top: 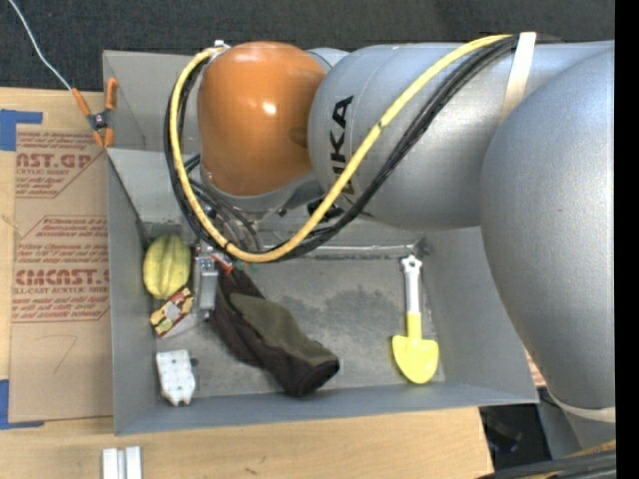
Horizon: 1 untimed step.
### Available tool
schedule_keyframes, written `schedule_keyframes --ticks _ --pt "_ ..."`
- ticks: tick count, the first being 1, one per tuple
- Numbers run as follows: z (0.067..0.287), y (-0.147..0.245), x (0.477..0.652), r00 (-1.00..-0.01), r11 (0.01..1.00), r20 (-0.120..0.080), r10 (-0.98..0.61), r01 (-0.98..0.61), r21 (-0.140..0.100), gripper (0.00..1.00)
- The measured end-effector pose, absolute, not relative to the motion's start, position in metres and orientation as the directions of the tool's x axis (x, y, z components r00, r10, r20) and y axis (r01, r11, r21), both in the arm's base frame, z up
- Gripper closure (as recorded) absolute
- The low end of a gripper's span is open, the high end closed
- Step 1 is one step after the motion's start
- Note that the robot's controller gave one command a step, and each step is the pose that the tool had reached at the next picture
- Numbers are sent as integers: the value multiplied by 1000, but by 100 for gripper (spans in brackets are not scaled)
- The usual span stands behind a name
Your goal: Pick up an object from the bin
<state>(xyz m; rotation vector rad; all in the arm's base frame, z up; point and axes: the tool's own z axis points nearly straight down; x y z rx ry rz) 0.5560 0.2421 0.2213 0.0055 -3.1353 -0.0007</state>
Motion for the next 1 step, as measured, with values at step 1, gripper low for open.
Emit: schedule_keyframes --ticks 1 --pt "226 240 558 -1000 1000 -1 -1 -1 2 0"
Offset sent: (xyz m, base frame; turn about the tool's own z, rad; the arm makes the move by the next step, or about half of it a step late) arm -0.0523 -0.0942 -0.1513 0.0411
